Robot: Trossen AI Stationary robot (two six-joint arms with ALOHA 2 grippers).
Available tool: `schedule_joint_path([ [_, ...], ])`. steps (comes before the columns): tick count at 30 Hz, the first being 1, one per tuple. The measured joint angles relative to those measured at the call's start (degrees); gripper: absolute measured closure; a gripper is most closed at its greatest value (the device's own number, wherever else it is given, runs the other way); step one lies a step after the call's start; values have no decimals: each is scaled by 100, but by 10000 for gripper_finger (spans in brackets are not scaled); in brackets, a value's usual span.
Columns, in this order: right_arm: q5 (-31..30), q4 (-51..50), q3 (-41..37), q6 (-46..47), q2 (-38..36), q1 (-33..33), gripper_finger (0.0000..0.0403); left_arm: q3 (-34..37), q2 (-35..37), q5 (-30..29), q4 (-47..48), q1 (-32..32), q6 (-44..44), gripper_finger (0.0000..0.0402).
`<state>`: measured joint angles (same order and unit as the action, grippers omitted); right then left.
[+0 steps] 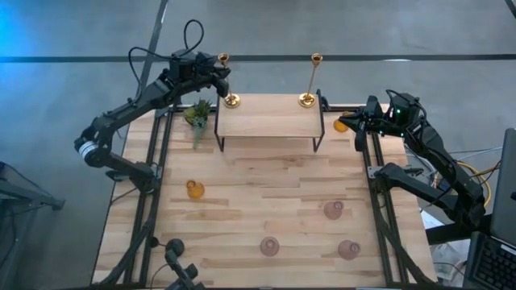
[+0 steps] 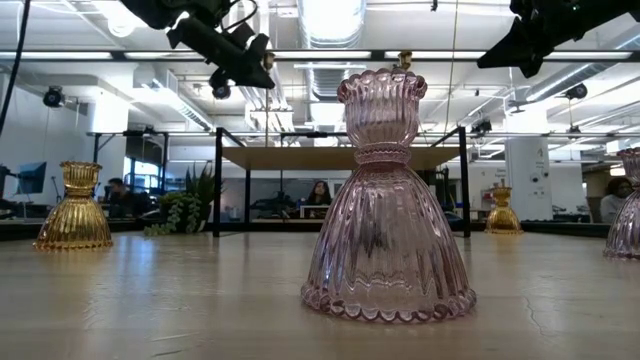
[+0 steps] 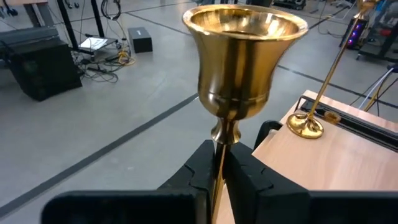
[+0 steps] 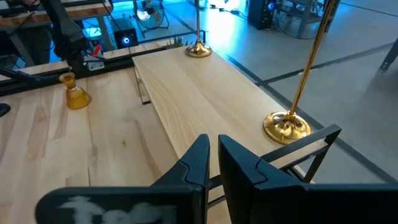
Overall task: Pick & Place candle stick holders
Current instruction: Put the gold candle holder on the shelf, then put the top orange glass candle holder on the shelf
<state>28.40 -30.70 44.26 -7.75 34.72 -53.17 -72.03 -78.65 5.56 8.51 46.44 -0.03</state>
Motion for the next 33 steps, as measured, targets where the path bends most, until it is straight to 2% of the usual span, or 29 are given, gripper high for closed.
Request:
schedule_joint_path([
  [5,0,0,-1,0,-1,-2,374,42,-50,-23,212,0,61,340],
  [16,0,2,-1,4,-2,-2,374,28,-16,-37,271,2,300,326],
  [27,0,2,-1,26,-7,-2,374,26,194,-46,884,2,291,209],
  [33,0,2,-1,21,-7,-2,374,22,740,-7,1961,2,301,188],
])
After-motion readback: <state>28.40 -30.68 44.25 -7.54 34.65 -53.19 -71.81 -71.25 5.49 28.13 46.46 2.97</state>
